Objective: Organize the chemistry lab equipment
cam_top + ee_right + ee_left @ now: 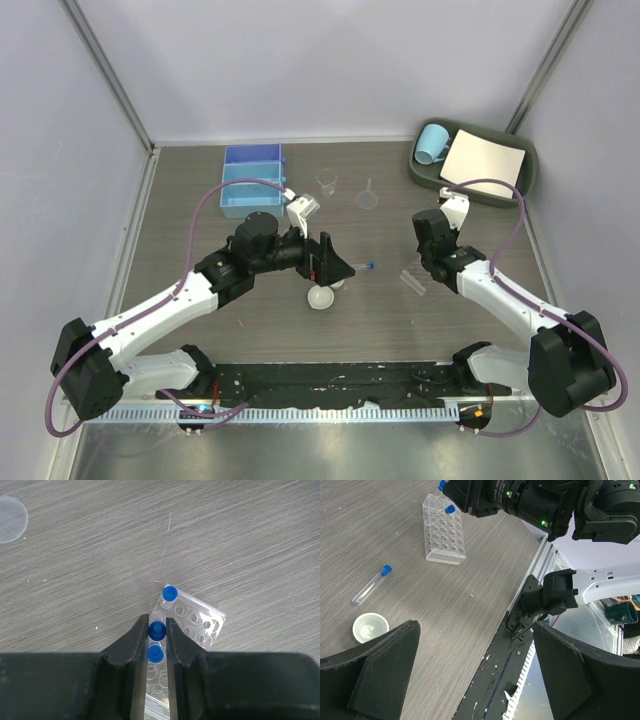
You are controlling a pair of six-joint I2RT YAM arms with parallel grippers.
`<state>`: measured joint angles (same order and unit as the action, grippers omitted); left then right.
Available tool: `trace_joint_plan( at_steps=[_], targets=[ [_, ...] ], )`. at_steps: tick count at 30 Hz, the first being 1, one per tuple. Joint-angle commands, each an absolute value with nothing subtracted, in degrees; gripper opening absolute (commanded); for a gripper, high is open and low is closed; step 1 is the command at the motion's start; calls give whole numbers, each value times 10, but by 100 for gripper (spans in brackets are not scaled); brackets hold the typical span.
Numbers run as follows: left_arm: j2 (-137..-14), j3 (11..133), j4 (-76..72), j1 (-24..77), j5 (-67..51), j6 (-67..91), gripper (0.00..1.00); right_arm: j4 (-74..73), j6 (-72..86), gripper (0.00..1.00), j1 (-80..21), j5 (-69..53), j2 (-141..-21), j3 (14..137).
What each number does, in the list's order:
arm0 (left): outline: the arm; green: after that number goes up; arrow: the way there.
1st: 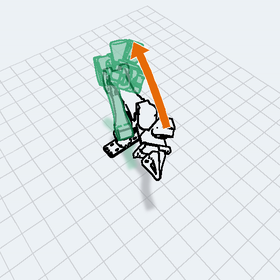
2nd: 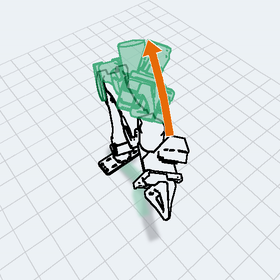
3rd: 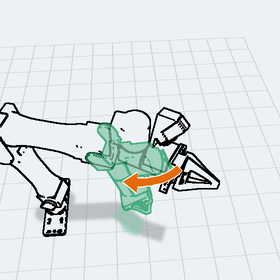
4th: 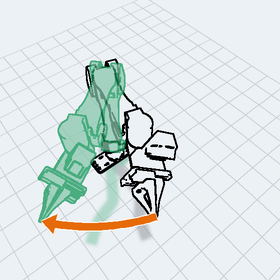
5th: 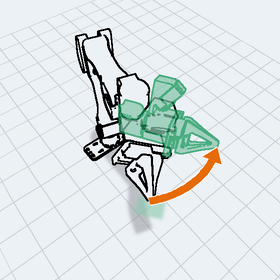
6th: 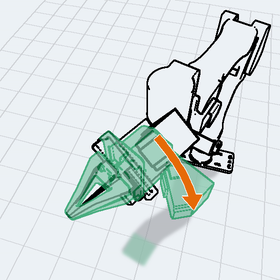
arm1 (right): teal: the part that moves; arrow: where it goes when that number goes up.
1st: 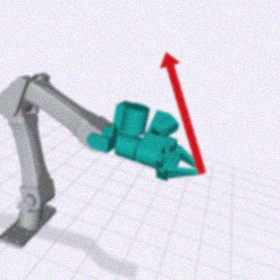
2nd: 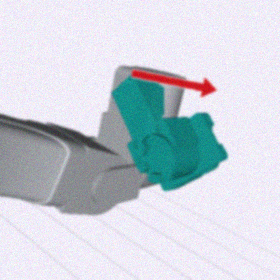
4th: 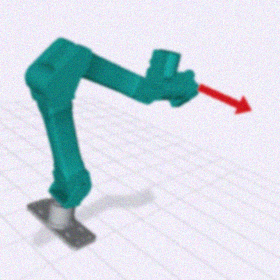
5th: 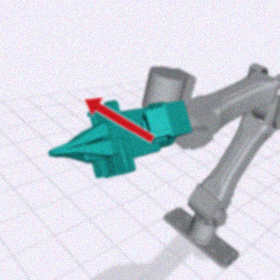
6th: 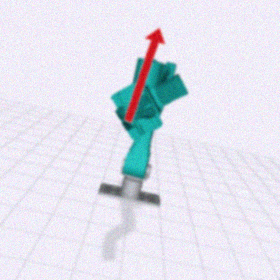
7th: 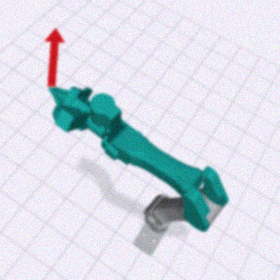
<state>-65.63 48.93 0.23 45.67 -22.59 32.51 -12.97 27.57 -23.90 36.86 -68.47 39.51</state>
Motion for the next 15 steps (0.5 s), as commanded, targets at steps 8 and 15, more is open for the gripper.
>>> trace_joint_plan(
  at_steps=[8, 15],
  targets=[
    [-640, 490, -23, 455, -238, 322, 100, -152, 288, 1, -243, 385, -664, 387],
    [-640, 490, -21, 455, -238, 323, 100, -149, 293, 1, -242, 387, -673, 378]
  ],
)
